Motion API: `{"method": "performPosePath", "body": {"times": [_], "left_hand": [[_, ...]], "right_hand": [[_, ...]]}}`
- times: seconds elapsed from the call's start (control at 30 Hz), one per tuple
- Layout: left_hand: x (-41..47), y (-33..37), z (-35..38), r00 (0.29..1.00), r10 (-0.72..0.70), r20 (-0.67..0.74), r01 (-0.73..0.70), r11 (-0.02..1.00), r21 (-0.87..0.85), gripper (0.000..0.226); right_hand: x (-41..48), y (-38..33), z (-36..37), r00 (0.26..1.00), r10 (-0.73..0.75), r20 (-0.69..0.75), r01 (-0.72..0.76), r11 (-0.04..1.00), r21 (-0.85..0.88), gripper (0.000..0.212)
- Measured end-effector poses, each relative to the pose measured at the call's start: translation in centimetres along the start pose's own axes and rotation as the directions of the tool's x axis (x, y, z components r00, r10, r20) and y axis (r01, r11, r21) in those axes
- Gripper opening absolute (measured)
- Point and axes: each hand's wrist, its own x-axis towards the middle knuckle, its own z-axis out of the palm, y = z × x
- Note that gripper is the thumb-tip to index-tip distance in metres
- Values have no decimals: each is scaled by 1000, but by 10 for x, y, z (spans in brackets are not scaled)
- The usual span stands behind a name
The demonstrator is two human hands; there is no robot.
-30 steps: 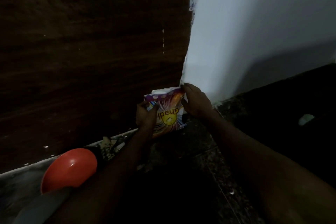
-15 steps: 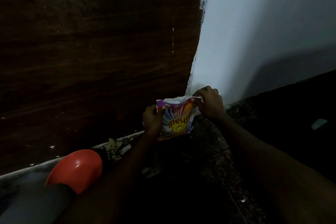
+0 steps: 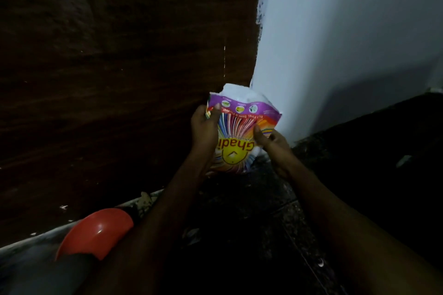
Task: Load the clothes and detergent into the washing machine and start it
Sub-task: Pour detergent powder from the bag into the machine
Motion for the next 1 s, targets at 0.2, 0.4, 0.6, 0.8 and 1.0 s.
{"method": "performPosePath", "body": {"times": [0.2, 0.4, 0.6, 0.8, 1.0], "left_hand": [[4, 19, 7, 997, -36, -73, 25, 988, -153, 9], [5, 19, 1, 996, -13, 83, 22, 994, -104, 20], [-13, -19, 0, 976, -2, 220, -21, 994, 104, 43], [-17, -30, 17, 990, -141, -29, 144, 957, 252, 75], [-10, -65, 26, 975, -176, -138, 210, 931, 298, 71]], "right_hand": [[-1, -42, 19, 972, -160, -171, 166, 986, 24, 36], [3, -76, 22, 944, -187, -271, 230, 963, 138, 32], [4, -82, 20, 944, -32, -328, 128, 953, 276, 33], [3, -64, 14, 896, -244, -371, 274, 961, 28, 52], [20, -47, 11, 832, -307, -463, 347, 938, 1, 44]]}}
